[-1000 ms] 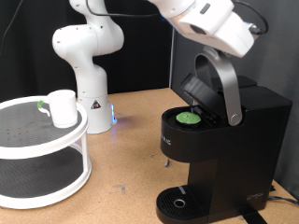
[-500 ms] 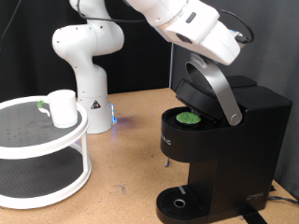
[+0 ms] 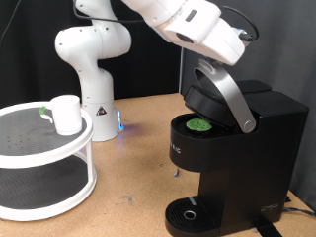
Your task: Make a cup of coffee with the keurig machine
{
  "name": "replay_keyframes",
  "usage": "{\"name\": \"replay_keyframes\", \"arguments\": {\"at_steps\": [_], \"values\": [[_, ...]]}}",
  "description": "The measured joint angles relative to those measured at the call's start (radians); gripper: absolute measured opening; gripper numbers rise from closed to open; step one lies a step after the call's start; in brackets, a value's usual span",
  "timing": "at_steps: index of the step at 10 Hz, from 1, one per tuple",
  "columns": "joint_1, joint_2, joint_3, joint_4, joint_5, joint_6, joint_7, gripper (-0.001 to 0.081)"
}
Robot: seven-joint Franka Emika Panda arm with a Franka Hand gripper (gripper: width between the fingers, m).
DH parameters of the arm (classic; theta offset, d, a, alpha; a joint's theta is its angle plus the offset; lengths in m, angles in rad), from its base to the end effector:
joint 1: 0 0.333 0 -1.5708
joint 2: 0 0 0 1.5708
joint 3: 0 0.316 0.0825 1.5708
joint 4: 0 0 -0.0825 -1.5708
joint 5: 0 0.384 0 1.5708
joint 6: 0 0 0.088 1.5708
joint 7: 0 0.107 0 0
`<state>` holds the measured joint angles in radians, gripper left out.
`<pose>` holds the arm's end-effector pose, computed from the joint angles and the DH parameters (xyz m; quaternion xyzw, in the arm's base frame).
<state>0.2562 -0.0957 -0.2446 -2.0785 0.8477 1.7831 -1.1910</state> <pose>0.5131 0.0676 0.4816 -0.8149 -0.4071 -0.1454 0.3860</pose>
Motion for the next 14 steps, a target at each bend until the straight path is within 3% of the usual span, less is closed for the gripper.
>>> {"name": "replay_keyframes", "arguments": {"at_steps": [14], "values": [[-0.018,0.013,-0.031,-0.011,-0.09,-0.003,-0.029,0.0001]]}}
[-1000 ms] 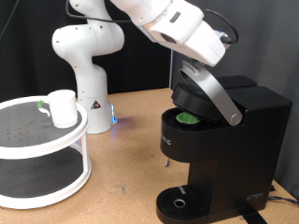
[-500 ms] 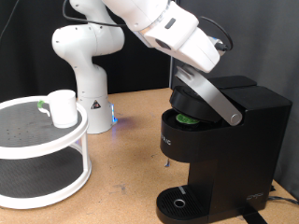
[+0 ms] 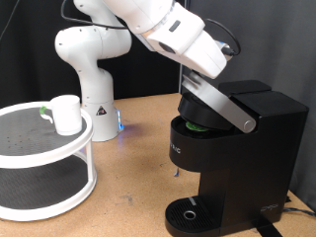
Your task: Make a cup of coffee with the keurig machine
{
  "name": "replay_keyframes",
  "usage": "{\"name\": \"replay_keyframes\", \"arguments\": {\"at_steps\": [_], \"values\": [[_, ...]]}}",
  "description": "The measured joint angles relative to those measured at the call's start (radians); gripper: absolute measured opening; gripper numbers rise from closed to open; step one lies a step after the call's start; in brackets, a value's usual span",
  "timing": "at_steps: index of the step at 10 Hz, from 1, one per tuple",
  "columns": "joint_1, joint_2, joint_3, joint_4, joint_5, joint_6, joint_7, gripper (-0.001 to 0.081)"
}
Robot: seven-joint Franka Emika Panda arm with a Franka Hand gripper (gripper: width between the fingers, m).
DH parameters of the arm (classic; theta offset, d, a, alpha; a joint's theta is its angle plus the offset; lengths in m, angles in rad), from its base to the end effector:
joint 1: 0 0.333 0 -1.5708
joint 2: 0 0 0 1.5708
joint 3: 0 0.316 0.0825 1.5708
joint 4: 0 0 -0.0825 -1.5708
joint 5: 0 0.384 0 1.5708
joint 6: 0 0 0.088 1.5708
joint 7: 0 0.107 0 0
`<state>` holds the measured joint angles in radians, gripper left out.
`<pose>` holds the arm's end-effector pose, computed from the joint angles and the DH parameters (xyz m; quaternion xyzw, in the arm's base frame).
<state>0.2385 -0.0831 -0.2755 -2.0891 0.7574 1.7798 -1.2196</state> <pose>0.5128 0.0379 0.4648 -0.8277 -0.4161 -0.1249 0.3553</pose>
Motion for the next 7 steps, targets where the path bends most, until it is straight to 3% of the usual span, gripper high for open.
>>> {"name": "replay_keyframes", "arguments": {"at_steps": [7], "values": [[-0.01,0.0,-0.02,-0.034,-0.053,0.009,-0.033,0.0001]]}}
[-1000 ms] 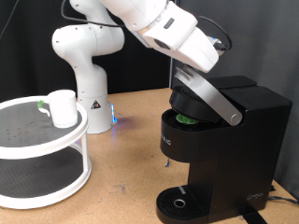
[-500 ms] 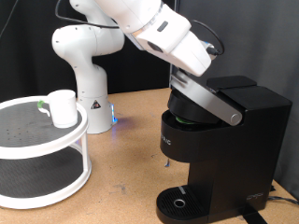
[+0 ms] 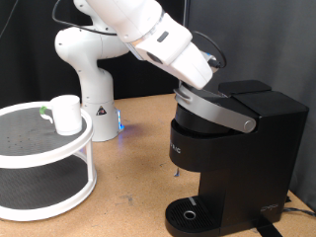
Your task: Make a cup of coffee with the keurig machine
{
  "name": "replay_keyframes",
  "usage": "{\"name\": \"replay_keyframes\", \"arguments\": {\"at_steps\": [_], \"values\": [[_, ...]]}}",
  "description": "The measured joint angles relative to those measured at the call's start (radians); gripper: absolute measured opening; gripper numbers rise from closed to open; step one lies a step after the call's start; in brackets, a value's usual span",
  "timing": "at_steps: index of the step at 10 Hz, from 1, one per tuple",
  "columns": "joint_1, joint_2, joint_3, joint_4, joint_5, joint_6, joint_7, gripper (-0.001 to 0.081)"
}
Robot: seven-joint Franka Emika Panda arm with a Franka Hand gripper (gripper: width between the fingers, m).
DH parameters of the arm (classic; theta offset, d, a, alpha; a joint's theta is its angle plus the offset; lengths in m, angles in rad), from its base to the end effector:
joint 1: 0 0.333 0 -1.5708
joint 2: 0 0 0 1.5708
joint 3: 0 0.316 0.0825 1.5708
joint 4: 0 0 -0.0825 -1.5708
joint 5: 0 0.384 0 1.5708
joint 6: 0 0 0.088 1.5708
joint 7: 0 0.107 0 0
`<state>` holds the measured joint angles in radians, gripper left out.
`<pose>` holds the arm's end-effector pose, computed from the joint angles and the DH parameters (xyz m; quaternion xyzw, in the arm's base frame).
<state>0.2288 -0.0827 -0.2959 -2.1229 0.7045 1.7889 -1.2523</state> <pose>0.5065 0.0192 0.4467 -0.8332 -0.4224 -0.1103 0.3394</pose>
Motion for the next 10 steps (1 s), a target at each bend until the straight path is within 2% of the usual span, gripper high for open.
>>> {"name": "replay_keyframes", "arguments": {"at_steps": [5,10], "values": [[-0.001,0.02,-0.007,-0.031,-0.018,0.072,-0.001,0.0001],[-0.002,0.057,-0.008,-0.036,-0.024,0.109,-0.004,0.0001]]}}
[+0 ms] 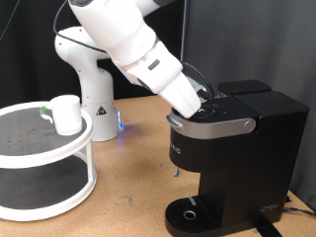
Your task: Make a cup of coffee with the keurig machine
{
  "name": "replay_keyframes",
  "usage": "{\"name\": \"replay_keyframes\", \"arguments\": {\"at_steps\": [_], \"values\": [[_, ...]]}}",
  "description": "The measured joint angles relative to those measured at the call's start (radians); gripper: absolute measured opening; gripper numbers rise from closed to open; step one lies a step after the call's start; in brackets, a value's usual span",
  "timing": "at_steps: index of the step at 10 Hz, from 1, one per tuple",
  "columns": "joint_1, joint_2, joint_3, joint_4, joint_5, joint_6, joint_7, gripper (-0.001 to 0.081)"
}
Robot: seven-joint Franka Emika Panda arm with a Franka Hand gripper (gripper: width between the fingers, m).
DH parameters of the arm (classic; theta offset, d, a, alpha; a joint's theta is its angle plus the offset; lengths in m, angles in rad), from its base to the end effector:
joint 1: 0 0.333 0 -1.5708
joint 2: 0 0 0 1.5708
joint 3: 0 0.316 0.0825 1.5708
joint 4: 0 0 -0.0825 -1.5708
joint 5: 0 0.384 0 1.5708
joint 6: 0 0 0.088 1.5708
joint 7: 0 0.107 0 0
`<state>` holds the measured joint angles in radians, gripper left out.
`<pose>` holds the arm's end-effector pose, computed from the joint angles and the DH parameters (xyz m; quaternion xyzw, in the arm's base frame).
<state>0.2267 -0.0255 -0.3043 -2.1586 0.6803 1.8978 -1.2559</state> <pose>0.5146 0.0056 0.4050 -0.8569 -0.4004 -0.1006 0.3085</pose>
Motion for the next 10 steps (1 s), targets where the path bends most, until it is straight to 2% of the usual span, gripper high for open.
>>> {"name": "replay_keyframes", "arguments": {"at_steps": [4,6,10], "values": [[0.0,0.0,0.0,0.001,0.004,-0.002,0.0,0.0001],[0.0,0.0,-0.002,0.002,0.043,-0.013,-0.021,0.0001],[-0.005,-0.012,-0.026,0.049,0.13,-0.111,-0.065,0.0001]]}}
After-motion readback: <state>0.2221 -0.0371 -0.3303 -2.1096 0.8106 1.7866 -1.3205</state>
